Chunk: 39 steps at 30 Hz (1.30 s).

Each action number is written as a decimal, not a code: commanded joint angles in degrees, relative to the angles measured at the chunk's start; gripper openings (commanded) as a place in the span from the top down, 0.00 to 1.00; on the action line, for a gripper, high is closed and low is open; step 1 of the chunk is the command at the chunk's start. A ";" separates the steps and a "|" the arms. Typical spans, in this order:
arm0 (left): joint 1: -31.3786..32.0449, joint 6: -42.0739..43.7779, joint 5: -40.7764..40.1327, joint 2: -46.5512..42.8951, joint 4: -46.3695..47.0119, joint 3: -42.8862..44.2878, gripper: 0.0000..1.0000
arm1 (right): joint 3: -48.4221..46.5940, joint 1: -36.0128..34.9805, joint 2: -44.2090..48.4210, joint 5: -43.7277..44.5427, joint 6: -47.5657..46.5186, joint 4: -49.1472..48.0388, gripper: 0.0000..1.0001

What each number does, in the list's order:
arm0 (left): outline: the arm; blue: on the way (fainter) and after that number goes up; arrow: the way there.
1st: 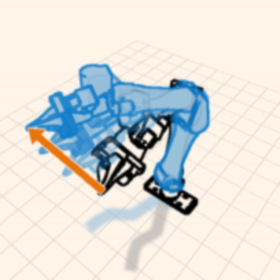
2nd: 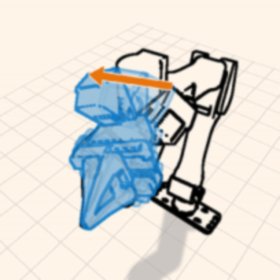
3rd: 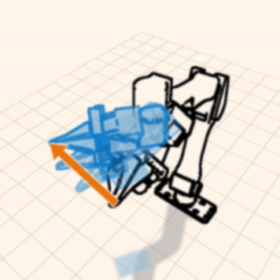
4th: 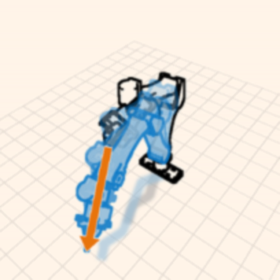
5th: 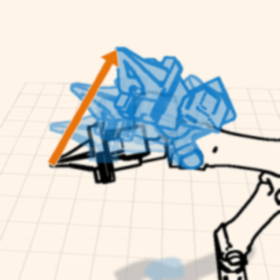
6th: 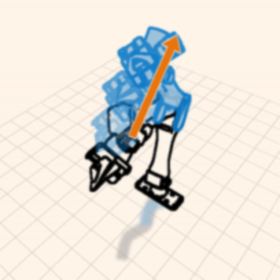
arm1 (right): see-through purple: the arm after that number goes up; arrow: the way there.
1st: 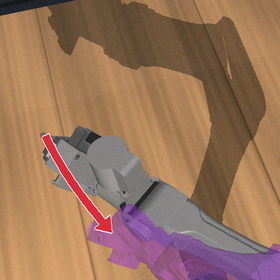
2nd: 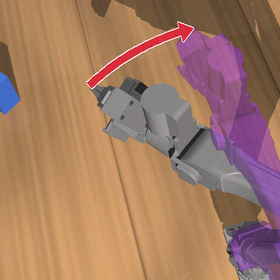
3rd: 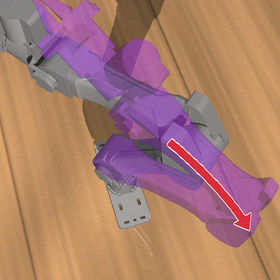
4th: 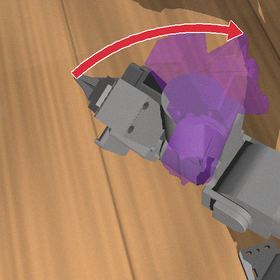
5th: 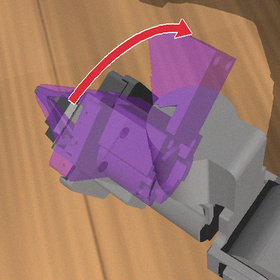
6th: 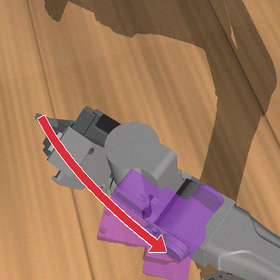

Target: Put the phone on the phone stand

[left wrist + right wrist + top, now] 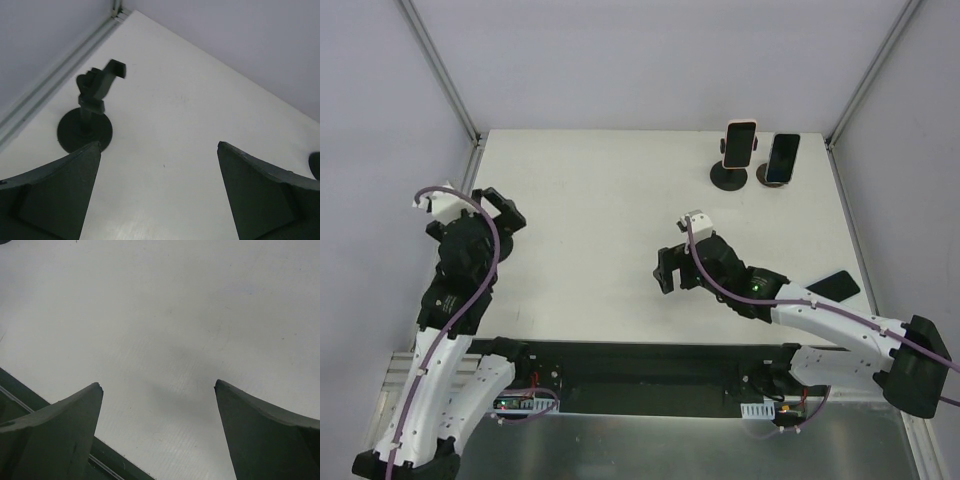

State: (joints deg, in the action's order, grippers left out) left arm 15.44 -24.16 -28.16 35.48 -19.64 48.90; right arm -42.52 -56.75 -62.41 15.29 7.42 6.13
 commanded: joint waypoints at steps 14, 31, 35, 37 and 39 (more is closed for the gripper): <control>-18.25 10.89 -0.84 17.86 3.55 1.02 0.25 | 6.05 3.58 10.90 0.00 -3.11 -1.48 0.04; -19.05 13.89 -3.56 27.89 7.95 5.41 0.70 | 7.10 3.75 15.65 1.67 -1.80 1.78 0.04; -19.13 13.79 -3.04 27.53 7.77 4.97 0.75 | 6.93 3.75 15.74 1.76 -1.36 2.57 0.04; -19.05 14.40 -0.68 27.10 7.77 4.71 0.87 | 6.75 3.75 15.92 1.76 -1.27 2.83 0.04; -19.05 14.93 4.31 26.13 7.77 4.45 0.96 | 6.75 3.75 16.27 2.02 -1.18 3.36 0.04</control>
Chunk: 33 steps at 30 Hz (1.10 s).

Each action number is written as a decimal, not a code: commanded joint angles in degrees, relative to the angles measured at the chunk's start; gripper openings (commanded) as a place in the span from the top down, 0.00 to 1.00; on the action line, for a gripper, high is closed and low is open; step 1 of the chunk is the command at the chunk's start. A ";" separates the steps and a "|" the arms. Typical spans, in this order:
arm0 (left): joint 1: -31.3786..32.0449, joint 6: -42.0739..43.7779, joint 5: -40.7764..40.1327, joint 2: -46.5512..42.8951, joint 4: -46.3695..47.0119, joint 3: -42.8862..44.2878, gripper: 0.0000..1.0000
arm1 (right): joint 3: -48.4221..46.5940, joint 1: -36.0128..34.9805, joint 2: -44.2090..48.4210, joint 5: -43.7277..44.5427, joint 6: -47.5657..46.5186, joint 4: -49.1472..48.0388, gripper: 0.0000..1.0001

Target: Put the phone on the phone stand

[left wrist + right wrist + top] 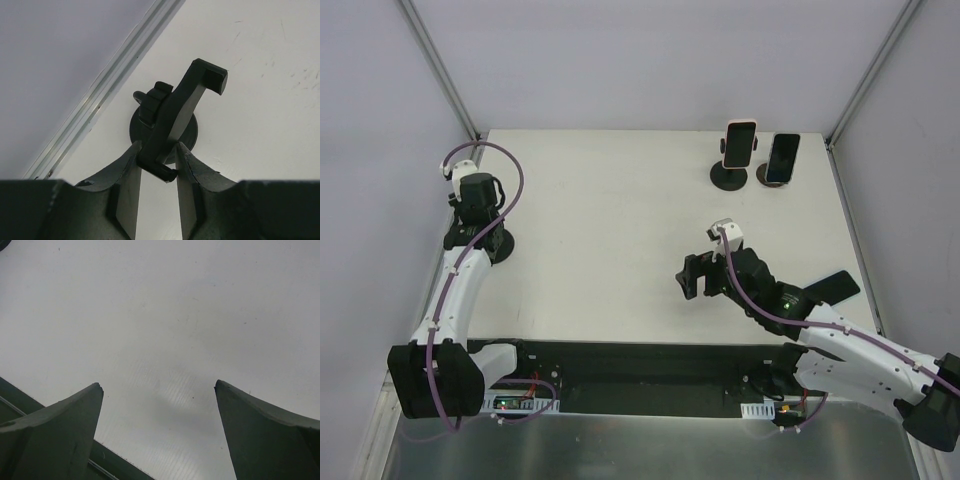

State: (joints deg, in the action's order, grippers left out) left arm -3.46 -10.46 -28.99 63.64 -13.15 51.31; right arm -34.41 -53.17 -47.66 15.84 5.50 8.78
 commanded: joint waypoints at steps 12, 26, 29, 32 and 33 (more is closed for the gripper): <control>12.39 6.48 39.51 -0.54 -5.57 8.54 1.00 | -3.20 0.26 -0.42 4.29 0.22 3.70 0.04; 34.84 14.94 59.75 12.65 -7.24 15.49 1.00 | -3.03 0.52 0.38 11.05 8.82 11.52 0.04; 34.84 15.47 59.58 11.60 -6.98 13.74 0.92 | -3.73 0.70 0.02 14.91 12.95 15.47 0.04; 34.84 11.36 57.39 10.98 -6.98 13.47 0.58 | -4.17 2.01 0.55 18.43 17.17 19.61 0.04; 34.75 10.55 56.95 10.90 -7.24 13.55 0.54 | -4.17 4.02 0.72 18.35 17.44 19.70 0.04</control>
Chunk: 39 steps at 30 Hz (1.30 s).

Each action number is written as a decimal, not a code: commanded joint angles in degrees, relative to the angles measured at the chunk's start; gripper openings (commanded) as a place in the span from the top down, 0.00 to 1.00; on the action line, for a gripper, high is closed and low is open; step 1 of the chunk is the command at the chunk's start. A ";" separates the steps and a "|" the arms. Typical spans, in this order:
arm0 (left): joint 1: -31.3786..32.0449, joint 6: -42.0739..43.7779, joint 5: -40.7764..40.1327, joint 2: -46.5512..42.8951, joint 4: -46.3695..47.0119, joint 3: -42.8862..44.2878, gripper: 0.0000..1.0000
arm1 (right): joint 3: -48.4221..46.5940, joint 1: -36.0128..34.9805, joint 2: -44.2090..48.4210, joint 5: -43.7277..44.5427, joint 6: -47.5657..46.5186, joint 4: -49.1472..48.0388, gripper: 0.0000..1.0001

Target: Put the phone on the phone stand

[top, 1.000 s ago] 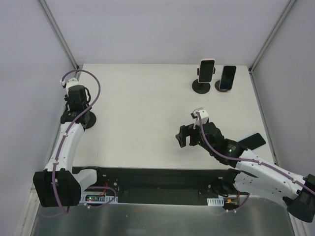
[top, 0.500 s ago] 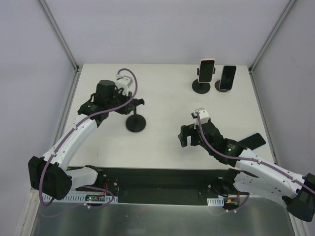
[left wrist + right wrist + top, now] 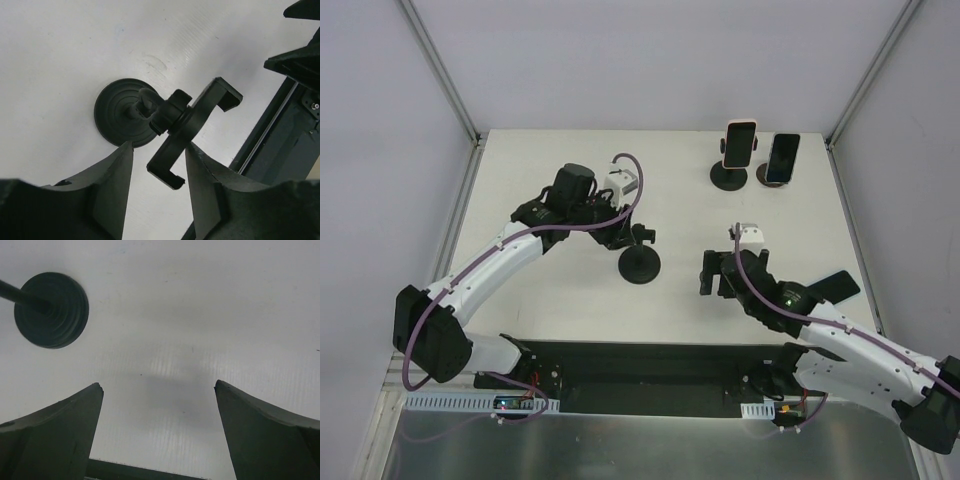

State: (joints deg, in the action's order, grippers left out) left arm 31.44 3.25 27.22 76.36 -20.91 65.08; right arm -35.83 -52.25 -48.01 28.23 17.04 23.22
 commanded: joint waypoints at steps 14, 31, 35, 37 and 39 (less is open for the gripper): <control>-0.50 -7.46 -14.74 -20.44 2.62 -4.43 0.15 | -7.67 64.70 -6.03 -13.00 14.33 17.03 0.04; -0.77 -11.95 -8.59 -26.69 7.02 -6.46 0.09 | -17.77 86.88 -34.16 -26.81 -3.84 14.05 0.04; -0.94 -12.39 -6.66 -26.35 7.37 -6.46 0.09 | -19.01 86.88 -38.73 -25.68 -5.08 13.78 0.04; -1.12 -12.30 -6.66 -25.91 7.28 -6.28 0.09 | -18.75 86.88 -41.02 -25.68 -5.61 13.08 0.04; -1.03 -12.39 -5.96 -25.82 7.28 -6.37 0.09 | -18.74 86.88 -43.64 -26.73 -6.93 12.20 0.04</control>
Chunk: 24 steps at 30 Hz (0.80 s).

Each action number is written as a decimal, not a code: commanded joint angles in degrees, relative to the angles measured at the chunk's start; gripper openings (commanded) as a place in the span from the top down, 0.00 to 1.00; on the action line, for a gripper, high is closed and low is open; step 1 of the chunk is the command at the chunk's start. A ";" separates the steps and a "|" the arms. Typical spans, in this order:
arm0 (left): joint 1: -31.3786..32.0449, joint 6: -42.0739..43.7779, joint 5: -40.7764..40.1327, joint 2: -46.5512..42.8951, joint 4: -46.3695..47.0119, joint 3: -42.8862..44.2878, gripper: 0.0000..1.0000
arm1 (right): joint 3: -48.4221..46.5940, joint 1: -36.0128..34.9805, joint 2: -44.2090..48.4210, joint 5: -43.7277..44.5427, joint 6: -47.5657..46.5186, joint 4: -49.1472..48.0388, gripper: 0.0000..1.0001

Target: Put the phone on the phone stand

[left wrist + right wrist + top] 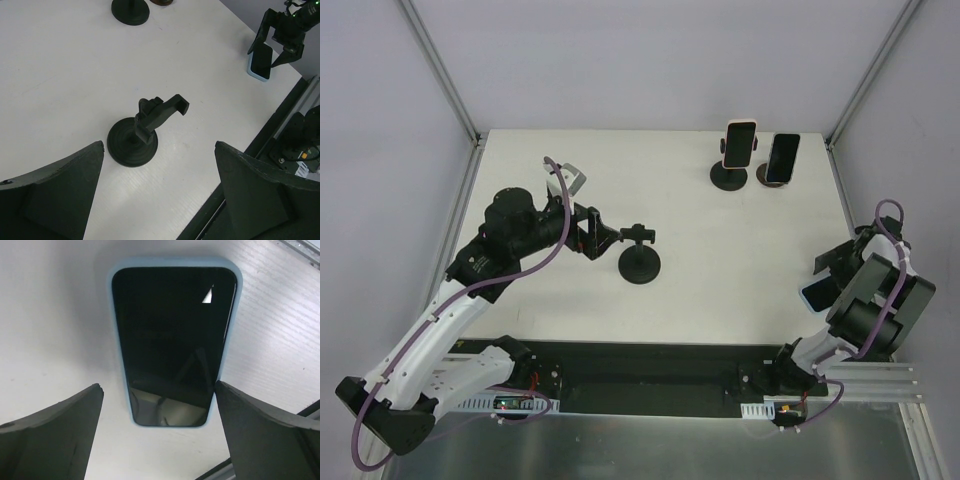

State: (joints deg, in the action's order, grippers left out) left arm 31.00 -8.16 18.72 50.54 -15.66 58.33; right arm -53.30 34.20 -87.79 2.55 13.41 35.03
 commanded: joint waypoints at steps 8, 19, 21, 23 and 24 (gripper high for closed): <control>-0.86 -0.98 3.60 1.13 1.86 0.65 0.09 | -3.22 -3.69 -9.07 -3.32 -4.10 0.66 0.04; -1.56 -1.24 4.66 2.45 1.60 0.91 0.10 | -3.22 -22.48 -7.40 -9.66 -0.32 0.57 0.11; -2.00 -1.50 4.92 2.63 1.60 0.91 0.11 | -2.34 -26.09 -6.96 -10.37 0.74 0.04 0.11; -2.26 -1.42 4.84 2.72 1.60 0.91 0.11 | -1.99 -31.98 -6.78 -10.63 1.88 -0.22 0.11; -2.44 -1.50 4.75 2.80 1.69 0.83 0.11 | -2.07 -33.74 -6.69 -10.28 2.32 0.04 0.11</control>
State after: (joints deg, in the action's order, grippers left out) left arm 29.52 -8.58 22.17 53.30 -15.68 58.35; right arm -56.25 8.82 -95.46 2.11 10.37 36.51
